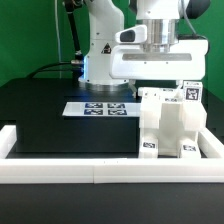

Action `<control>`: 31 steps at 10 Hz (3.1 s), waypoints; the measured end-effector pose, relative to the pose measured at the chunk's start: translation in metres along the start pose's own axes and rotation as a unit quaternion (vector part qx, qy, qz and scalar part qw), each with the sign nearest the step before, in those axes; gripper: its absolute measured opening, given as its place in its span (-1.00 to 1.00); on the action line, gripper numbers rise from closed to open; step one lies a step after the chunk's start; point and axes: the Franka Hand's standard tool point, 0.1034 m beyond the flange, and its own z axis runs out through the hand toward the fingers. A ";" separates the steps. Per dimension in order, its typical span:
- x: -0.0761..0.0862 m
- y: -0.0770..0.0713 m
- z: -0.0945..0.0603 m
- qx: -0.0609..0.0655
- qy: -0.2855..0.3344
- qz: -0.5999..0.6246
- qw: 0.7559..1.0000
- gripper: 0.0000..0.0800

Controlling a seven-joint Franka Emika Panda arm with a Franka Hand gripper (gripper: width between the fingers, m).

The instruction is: Assemble chair

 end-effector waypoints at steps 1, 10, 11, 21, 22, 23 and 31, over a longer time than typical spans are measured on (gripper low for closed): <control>-0.001 0.003 0.007 -0.005 0.005 -0.001 1.000 0.62; -0.003 -0.011 0.009 -0.004 -0.013 -0.015 1.000 0.62; 0.004 -0.012 0.004 0.000 -0.007 -0.014 1.000 0.62; -0.027 -0.013 -0.007 0.004 -0.026 -0.006 1.000 0.62; -0.031 -0.010 -0.005 0.002 -0.028 -0.006 1.000 0.62; -0.030 -0.011 -0.005 0.002 -0.027 -0.006 1.000 0.62; -0.026 -0.002 0.024 -0.017 -0.007 -0.012 1.000 0.62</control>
Offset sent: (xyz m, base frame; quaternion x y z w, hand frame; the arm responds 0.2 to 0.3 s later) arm -0.0042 0.0091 -0.0128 -0.0044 0.0149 0.0116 0.9998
